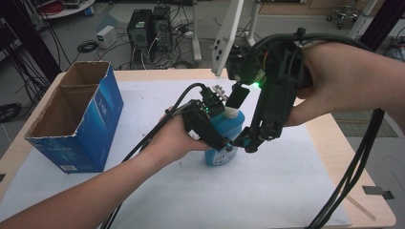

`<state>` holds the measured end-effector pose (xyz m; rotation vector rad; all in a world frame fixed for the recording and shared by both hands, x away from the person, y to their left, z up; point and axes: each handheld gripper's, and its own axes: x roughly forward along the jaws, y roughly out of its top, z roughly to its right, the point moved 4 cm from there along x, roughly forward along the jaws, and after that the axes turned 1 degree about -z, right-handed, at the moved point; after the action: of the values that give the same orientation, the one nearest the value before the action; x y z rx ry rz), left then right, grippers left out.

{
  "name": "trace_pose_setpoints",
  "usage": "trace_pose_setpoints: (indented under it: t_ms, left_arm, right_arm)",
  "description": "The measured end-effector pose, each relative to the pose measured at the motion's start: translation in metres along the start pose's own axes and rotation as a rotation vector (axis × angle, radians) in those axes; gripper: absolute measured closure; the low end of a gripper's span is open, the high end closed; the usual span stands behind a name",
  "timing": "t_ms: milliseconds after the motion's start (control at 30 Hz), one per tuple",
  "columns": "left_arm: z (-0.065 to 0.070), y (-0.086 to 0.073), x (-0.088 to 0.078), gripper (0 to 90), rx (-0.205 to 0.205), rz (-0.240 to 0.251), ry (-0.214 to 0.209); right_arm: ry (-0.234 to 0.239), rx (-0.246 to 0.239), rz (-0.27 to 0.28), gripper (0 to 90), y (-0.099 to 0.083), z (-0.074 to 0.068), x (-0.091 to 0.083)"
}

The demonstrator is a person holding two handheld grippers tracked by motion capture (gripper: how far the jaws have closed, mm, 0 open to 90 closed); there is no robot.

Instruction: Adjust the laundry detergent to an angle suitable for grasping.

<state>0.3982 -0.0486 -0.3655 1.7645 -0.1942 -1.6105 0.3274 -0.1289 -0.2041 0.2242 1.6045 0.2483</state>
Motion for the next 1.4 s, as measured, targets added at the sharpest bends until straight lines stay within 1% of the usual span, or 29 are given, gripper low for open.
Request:
trace_pose_setpoints:
  t_ms: [100,200,267,300,333,367,433,567,833,867,1067,1100,1267,1400]
  left_arm:
    - [0.0001,0.0009,0.0002,22.0,-0.005,0.013,-0.013]
    - [0.0011,0.0016,0.0000,22.1,-0.012,0.020,-0.018]
    - [0.0011,0.0016,-0.0005,23.9,-0.010,0.021,-0.026]
    - [0.0008,0.0017,-0.0009,25.4,-0.001,0.019,-0.033]
    - [0.0016,0.0019,-0.0007,25.9,-0.005,0.027,-0.027]
    - [0.0022,0.0018,-0.0010,25.9,-0.004,0.022,-0.034]
    - [0.0031,0.0019,-0.0006,28.0,-0.007,0.031,-0.032]
    - [0.0033,0.0015,-0.0006,29.0,-0.008,0.026,-0.040]
    - [0.0027,0.0012,-0.0012,32.0,-0.010,0.030,-0.034]
    - [0.0028,0.0012,-0.0011,32.8,-0.016,0.035,-0.035]
    - [0.0014,0.0007,-0.0015,35.2,-0.015,0.031,-0.033]
    - [0.0015,0.0006,-0.0015,35.9,-0.022,0.031,-0.033]
    - [0.0007,0.0005,-0.0015,36.8,-0.024,0.030,-0.035]
    - [0.0009,0.0006,-0.0011,37.6,-0.025,0.036,-0.027]
  right_arm:
    - [-0.002,0.004,-0.004,17.7,-0.0004,0.0008,0.0007]
    - [-0.002,0.004,-0.004,17.7,-0.0002,0.0014,0.0012]
    - [0.000,0.001,-0.006,17.7,0.0000,0.0015,0.0015]
    - [0.002,0.003,-0.008,17.7,0.0001,0.0013,0.0018]
    - [0.003,0.002,-0.007,17.7,0.0000,0.0015,0.0022]
    - [0.004,0.006,-0.010,17.7,-0.0001,0.0015,0.0024]
    - [0.004,0.003,-0.009,17.7,-0.0005,0.0021,0.0031]
    - [0.001,0.010,-0.013,17.7,-0.0010,0.0023,0.0033]
    - [0.004,0.009,-0.015,17.7,-0.0012,0.0028,0.0053]
    - [0.004,0.007,-0.017,17.8,-0.0012,0.0033,0.0051]
    - [0.005,0.010,-0.017,17.7,-0.0014,0.0044,0.0056]
    - [0.006,0.009,-0.018,17.7,-0.0013,0.0042,0.0058]
    - [0.010,0.007,-0.022,17.7,-0.0011,0.0039,0.0064]
    - [0.011,0.005,-0.018,17.7,-0.0011,0.0049,0.0065]
